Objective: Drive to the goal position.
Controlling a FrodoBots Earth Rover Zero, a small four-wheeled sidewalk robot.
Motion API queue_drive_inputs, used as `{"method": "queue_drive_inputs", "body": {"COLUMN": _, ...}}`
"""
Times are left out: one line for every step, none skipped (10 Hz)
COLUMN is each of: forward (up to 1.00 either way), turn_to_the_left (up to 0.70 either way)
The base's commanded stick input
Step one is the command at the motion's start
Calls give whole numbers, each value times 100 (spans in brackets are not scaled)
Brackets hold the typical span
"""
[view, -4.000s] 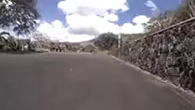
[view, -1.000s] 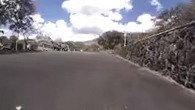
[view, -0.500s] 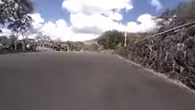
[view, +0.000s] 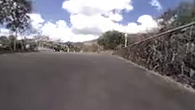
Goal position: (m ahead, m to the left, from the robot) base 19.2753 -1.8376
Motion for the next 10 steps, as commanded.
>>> {"method": "queue_drive_inputs", "body": {"forward": 70, "turn_to_the_left": 0}}
{"method": "queue_drive_inputs", "body": {"forward": 70, "turn_to_the_left": 0}}
{"method": "queue_drive_inputs", "body": {"forward": 70, "turn_to_the_left": 0}}
{"method": "queue_drive_inputs", "body": {"forward": 70, "turn_to_the_left": 0}}
{"method": "queue_drive_inputs", "body": {"forward": 70, "turn_to_the_left": 0}}
{"method": "queue_drive_inputs", "body": {"forward": 70, "turn_to_the_left": 0}}
{"method": "queue_drive_inputs", "body": {"forward": 70, "turn_to_the_left": 0}}
{"method": "queue_drive_inputs", "body": {"forward": 70, "turn_to_the_left": 0}}
{"method": "queue_drive_inputs", "body": {"forward": 70, "turn_to_the_left": 0}}
{"method": "queue_drive_inputs", "body": {"forward": 70, "turn_to_the_left": 0}}
